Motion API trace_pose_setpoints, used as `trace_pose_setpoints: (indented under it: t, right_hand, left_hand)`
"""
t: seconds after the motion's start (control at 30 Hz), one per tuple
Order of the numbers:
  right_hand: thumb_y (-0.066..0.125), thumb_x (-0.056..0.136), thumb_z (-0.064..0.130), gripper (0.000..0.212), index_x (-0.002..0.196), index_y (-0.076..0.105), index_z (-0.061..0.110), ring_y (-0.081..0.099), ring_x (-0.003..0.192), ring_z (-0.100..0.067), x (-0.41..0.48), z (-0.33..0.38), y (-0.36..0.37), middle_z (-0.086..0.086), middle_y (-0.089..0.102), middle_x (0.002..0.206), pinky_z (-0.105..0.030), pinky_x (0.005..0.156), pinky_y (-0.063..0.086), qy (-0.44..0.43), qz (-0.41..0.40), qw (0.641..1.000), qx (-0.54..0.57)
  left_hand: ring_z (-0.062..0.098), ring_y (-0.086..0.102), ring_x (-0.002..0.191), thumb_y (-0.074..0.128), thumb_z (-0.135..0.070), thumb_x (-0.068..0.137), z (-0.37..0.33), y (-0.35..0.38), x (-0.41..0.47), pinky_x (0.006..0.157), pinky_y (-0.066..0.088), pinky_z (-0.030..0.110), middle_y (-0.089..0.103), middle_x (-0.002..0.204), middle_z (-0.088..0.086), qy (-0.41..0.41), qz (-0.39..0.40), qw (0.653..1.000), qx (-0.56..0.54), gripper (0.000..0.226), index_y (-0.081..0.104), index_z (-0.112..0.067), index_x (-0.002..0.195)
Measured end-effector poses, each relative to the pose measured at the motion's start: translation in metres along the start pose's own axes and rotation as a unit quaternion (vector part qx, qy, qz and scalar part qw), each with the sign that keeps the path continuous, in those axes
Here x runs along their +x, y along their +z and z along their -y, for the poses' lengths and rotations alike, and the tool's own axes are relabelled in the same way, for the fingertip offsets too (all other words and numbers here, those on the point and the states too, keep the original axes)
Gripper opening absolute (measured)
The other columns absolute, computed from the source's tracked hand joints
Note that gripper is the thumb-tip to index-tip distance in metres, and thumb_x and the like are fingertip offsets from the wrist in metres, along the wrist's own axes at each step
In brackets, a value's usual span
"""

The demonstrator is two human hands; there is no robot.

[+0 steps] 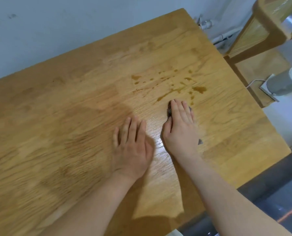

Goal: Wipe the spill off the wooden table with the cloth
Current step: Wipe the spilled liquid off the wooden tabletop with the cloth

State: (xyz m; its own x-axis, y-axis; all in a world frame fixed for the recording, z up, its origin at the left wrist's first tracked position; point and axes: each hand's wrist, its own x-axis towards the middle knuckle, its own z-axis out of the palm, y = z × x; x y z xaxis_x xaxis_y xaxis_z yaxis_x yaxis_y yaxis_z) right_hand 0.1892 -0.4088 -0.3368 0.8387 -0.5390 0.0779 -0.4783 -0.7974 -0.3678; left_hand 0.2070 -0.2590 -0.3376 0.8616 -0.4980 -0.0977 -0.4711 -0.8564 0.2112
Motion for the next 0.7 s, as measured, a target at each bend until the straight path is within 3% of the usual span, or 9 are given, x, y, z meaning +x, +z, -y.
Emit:
trace_pose_setpoints:
  t: [0.07,0.17,0.27,0.4,0.53,0.7]
  right_hand:
    - [0.033,0.094,0.024,0.054,0.146,0.042,0.012,0.03,0.145,-0.022,-0.013,0.019,0.006,-0.005,0.043,0.151,-0.04,0.12,0.021,0.012,0.006,1.0,0.005]
    - [0.031,0.095,0.03,0.054,0.143,0.047,0.012,0.034,0.143,-0.023,-0.043,0.024,0.002,-0.005,0.046,0.149,-0.044,0.117,0.029,-0.092,0.064,0.994,0.016]
    - [0.037,0.096,0.026,0.049,0.143,0.047,0.015,0.034,0.143,-0.019,-0.047,-0.018,-0.014,-0.002,0.046,0.148,-0.04,0.118,0.026,-0.177,0.083,0.981,0.002]
    - [0.035,0.096,0.026,0.053,0.147,0.04,0.014,0.028,0.146,-0.019,-0.035,-0.066,-0.034,-0.004,0.042,0.152,-0.04,0.121,0.02,0.033,0.011,0.999,-0.021]
    - [0.034,0.097,0.025,0.054,0.149,0.034,0.013,0.023,0.148,-0.021,-0.047,-0.033,-0.021,-0.004,0.035,0.156,-0.04,0.122,0.014,0.161,-0.041,0.986,-0.029]
    - [0.037,0.096,0.03,0.051,0.145,0.045,0.018,0.033,0.144,-0.018,-0.096,0.018,0.003,0.001,0.044,0.151,-0.036,0.119,0.018,-0.022,0.011,1.0,-0.009]
  left_hand:
    - [0.024,0.025,0.143,0.032,-0.034,0.09,0.004,0.0,0.001,0.113,0.017,0.05,0.032,0.154,0.007,0.0,-0.006,1.0,-0.001,0.055,0.038,-0.02,0.143]
    - [0.022,0.026,0.143,0.029,-0.035,0.092,0.003,0.001,-0.001,0.113,0.017,0.049,0.033,0.153,0.005,0.003,-0.004,1.0,-0.008,0.053,0.038,-0.021,0.143]
    - [0.023,0.029,0.141,0.033,-0.033,0.09,0.003,-0.001,-0.001,0.113,0.02,0.049,0.037,0.151,0.006,0.001,-0.021,1.0,-0.005,0.053,0.043,-0.019,0.14]
    - [0.025,0.028,0.141,0.033,-0.032,0.09,0.003,-0.003,-0.001,0.114,0.019,0.049,0.036,0.151,0.007,0.011,-0.028,1.0,-0.006,0.053,0.042,-0.018,0.141]
    - [0.026,0.032,0.139,0.036,-0.031,0.09,0.002,-0.002,-0.001,0.11,0.024,0.05,0.04,0.148,0.008,0.01,-0.039,0.999,-0.005,0.049,0.047,-0.018,0.136]
    - [0.029,0.043,0.132,0.047,-0.026,0.085,0.004,0.002,0.002,0.103,0.033,0.051,0.051,0.14,0.012,0.022,-0.081,0.996,0.012,0.046,0.056,-0.015,0.128]
